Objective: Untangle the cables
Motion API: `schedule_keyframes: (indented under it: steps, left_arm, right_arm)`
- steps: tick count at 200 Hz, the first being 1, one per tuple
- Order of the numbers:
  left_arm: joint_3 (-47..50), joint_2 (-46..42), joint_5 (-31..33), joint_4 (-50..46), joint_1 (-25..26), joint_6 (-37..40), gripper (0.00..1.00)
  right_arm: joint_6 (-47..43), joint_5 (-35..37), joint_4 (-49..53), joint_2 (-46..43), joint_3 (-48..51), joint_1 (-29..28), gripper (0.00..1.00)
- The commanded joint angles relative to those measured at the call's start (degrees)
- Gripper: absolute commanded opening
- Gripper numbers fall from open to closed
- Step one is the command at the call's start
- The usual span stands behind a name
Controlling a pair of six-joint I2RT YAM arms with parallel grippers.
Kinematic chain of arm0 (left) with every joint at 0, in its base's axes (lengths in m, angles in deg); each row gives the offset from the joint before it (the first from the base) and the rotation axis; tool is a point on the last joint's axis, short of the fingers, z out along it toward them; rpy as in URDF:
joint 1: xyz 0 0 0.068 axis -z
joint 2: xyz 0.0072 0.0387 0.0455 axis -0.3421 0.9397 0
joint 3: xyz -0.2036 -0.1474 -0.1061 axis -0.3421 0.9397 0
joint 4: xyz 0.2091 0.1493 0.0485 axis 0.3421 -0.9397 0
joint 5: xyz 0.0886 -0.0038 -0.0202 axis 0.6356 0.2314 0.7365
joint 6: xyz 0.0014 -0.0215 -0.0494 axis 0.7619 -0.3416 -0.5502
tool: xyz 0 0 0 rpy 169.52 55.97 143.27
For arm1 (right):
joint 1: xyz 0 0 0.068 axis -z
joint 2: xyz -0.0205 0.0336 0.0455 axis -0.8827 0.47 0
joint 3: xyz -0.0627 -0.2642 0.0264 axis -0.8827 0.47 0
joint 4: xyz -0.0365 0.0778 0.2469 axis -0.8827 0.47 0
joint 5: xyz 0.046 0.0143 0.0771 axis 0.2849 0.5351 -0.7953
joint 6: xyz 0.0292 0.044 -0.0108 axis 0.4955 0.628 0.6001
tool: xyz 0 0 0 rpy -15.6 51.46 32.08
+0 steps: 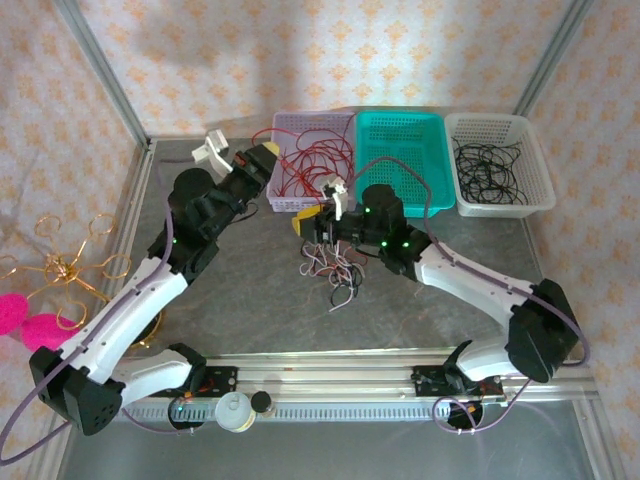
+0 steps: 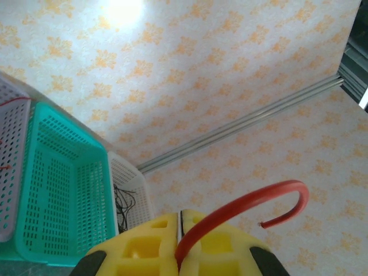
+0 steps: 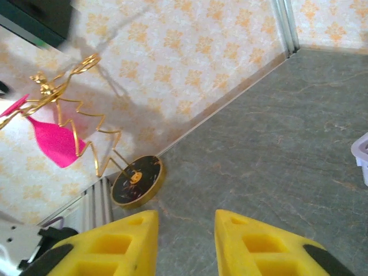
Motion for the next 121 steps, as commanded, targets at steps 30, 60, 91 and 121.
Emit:
schedule_keyframes:
  steps: [30, 60, 91, 121]
  left_arm:
    - [-10.8, -2.0, -1.1, -4.2, 0.2, 2.5, 0.0]
    - [-16.2, -1.0, -1.7, -4.5, 0.2, 2.9, 0.0]
    - [-23.8, 1.4, -2.6, -6.5, 0.2, 4.9, 0.0]
    - [-29.9, 3.4, -2.0, -7.8, 0.2, 7.5, 0.0]
  right_arm:
    - [6.0, 1.3, -15.1, 5.2, 6.0, -0.1, 0.22]
    - [8.0, 2.9, -17.2, 9.6, 8.5, 0.0, 0.14]
    - [9.0, 5.1, -18.8, 13.2, 10.7, 0.0, 0.08]
    - [8.8, 7.4, -17.5, 16.0, 11.0, 0.0, 0.03]
